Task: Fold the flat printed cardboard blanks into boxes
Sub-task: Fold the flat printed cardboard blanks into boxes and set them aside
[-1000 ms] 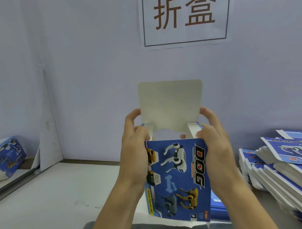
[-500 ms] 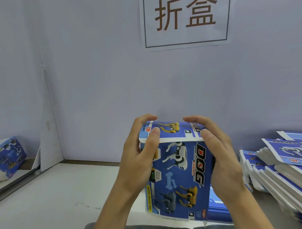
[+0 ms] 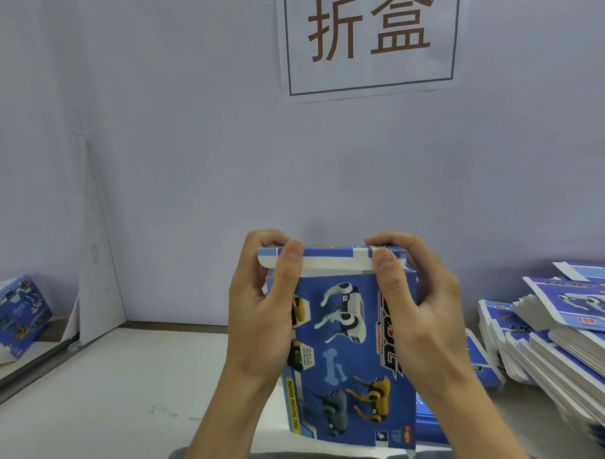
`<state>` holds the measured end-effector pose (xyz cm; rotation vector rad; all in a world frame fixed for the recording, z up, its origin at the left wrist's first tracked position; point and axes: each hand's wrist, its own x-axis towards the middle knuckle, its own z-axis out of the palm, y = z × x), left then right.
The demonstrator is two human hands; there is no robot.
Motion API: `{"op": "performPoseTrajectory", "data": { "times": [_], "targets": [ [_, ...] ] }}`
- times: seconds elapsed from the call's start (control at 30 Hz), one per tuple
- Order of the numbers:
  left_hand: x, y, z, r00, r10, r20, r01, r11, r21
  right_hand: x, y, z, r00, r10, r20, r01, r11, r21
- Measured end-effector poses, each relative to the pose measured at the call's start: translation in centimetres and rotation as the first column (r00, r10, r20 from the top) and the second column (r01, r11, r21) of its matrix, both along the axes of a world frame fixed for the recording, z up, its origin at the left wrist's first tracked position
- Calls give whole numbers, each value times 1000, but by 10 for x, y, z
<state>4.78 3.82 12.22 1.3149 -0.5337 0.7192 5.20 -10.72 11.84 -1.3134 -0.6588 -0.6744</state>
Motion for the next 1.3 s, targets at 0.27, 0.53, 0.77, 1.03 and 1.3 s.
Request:
{"op": "performPoseTrajectory", "data": {
  "times": [0.27,0.53,0.77,1.03,1.3],
  "targets": [
    [-2,2,-1,994,-111,-6,111,993,-30,-2,-5,5,991,107,-76,-104,994,44],
    [-2,7,0,957,-289,-36,282,950,-134,-1,-15,2,945,299,-128,-289,953,90],
    [-1,7,-1,979,-202,-21,201,979,-23,-1,-18,4,961,242,-135,-238,970,46],
    [-1,11,-3,980,-200,-5,199,977,80,2,-20,4,957,255,-141,-242,964,107],
    [24,36,-10,953,287,-94,-300,856,-421,10,-8,-1,925,-378,45,374,924,78]
  ]
}}
